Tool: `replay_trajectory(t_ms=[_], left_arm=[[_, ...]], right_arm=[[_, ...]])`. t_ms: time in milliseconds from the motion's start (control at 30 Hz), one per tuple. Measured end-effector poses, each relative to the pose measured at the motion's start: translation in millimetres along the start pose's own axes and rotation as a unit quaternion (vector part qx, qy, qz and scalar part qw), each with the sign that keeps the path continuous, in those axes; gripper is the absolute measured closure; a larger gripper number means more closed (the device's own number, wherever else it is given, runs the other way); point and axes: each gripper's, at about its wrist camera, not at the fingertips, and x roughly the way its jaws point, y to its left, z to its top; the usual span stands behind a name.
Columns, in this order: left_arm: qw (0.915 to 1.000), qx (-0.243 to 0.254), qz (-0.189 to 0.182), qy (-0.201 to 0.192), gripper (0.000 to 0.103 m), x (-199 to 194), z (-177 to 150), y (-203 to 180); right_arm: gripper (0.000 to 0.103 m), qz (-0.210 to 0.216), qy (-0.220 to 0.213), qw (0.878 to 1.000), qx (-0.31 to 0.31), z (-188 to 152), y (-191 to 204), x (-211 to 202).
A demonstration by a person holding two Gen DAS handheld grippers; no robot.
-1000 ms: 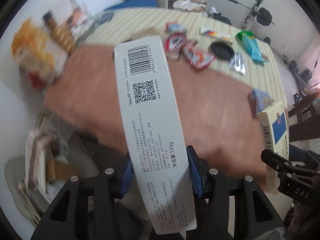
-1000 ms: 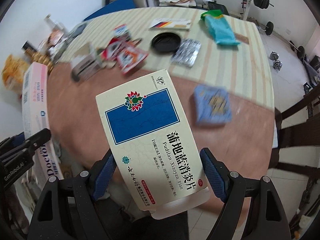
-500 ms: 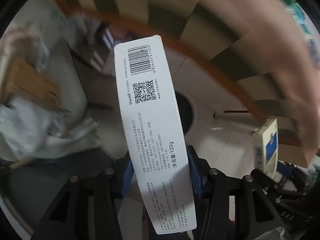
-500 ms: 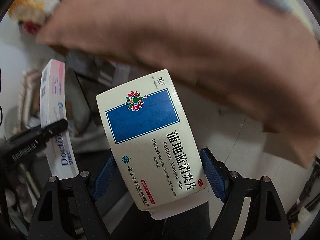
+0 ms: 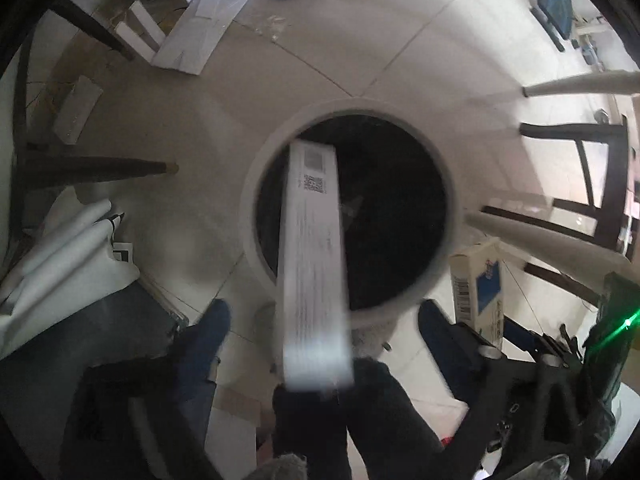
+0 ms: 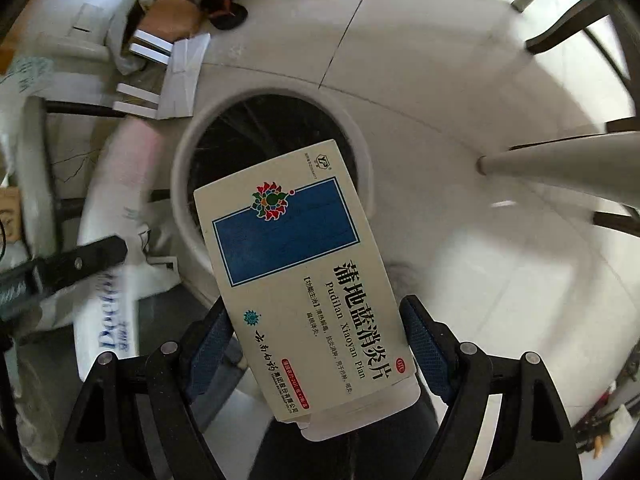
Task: Collect trash
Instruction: 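Carry both boxes down over the trash bin and open both tools, then raise both tools back toward the table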
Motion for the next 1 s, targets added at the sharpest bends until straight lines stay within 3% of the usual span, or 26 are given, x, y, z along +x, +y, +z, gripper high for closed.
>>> replay_trajectory(t_ms=[67,100,133,333,533,1000], left_arm=[[0.9997,-0.001,0.020,-0.011,0.005,0,0,9],[0.9993,0.000,0.031,-0.019,0.005,-1,-3,12],[0.9986,0.001,0.044,-0.028,0.004,-3,-10,16],[0.9892,0.019,0.120,-0.081,0.004,-28,-37,17],[0.9894,0.022,0.121,-0.078,0.004,-58,-57,15],[0.9886,0.022,0.121,-0.087,0.004,-148,-99,-6]], right_arm=[[0.016,0.004,-0.001,1.000,-0.001,11,2,21],[0.003,-0.005,-0.003,1.000,-0.005,16,6,29],[0.000,-0.008,-0.009,1.000,-0.008,19,6,30],[0.000,-0.042,-0.027,0.999,-0.013,16,10,22],[0.000,-0.078,-0.048,0.996,-0.012,8,15,-20],[0.000,-0.085,-0.078,0.993,-0.008,-32,18,-143]])
